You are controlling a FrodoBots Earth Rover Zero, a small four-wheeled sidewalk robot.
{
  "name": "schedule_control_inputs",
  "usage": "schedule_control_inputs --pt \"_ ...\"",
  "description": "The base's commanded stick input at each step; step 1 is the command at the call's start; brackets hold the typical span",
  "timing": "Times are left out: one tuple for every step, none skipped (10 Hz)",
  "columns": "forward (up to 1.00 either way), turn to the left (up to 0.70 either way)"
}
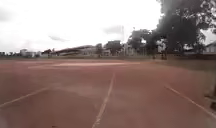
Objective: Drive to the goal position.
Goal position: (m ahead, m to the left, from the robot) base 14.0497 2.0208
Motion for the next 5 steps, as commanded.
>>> schedule_control_inputs --pt "0.7 0.0" --pt "0.7 0.0" --pt "0.7 0.0" --pt "0.7 0.0" --pt "0.7 0.0"
